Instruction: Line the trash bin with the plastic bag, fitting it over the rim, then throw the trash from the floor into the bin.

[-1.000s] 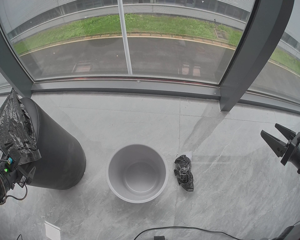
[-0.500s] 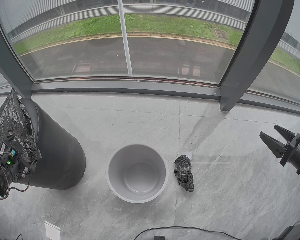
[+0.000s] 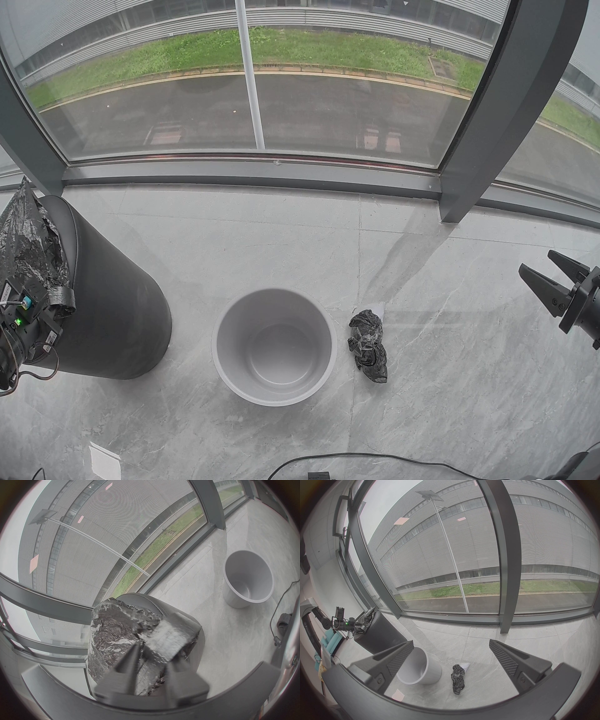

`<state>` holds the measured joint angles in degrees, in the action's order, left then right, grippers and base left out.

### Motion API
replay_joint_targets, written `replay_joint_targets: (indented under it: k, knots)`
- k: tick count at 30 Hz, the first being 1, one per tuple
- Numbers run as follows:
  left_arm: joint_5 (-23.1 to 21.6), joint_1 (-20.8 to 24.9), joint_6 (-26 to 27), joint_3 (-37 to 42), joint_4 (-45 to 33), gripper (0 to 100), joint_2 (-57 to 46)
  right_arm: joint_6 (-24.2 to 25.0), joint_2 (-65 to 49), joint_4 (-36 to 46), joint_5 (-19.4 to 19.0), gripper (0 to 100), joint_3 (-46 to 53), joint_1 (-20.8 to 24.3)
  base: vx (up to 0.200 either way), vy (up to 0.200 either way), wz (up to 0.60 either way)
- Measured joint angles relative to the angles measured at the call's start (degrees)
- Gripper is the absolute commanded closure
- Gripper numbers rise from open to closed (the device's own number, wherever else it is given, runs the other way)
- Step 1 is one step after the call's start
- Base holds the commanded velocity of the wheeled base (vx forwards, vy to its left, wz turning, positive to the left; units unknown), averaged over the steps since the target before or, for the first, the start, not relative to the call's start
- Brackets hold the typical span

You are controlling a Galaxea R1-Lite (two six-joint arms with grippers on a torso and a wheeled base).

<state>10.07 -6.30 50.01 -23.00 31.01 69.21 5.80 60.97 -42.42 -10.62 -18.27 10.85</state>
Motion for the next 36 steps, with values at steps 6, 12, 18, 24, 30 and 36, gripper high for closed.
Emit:
replay_joint_targets:
  k: [6,12,18,24,30,36]
  knots:
    - [-0.04,0.05,-0.68,0.46,0.0,100,-0.33,-0.01,-0.02,0.0,0.0,0,0.0,0.01,0.0,0.0,0.0]
    - [-0.35,0.13,-4.02,0.57,0.0,100,-0.49,-0.04,-0.02,0.02,-0.02,0,0.02,0.01,0.0,0.0,0.0]
    - [-2.5,1.07,-16.62,-0.87,0.05,100,-1.02,-0.06,-0.02,0.02,-0.16,0,0.22,0.04,0.0,0.0,0.0]
    - [-5.25,2.01,-36.4,-3.86,-0.06,100,-2.26,-0.09,0.09,0.04,-0.16,0,0.33,0.06,0.0,0.0,0.0]
    - [-9.2,2.67,-59.26,-6.55,-0.39,100,-3.85,-0.09,0.44,0.02,-0.16,0,0.65,0.22,0.0,0.0,0.0]
    - [-15.29,2.91,-82.21,-8.22,-0.67,100,-5.03,-0.11,0.85,-0.02,-0.18,0,0.87,0.37,0.0,0.0,0.0]
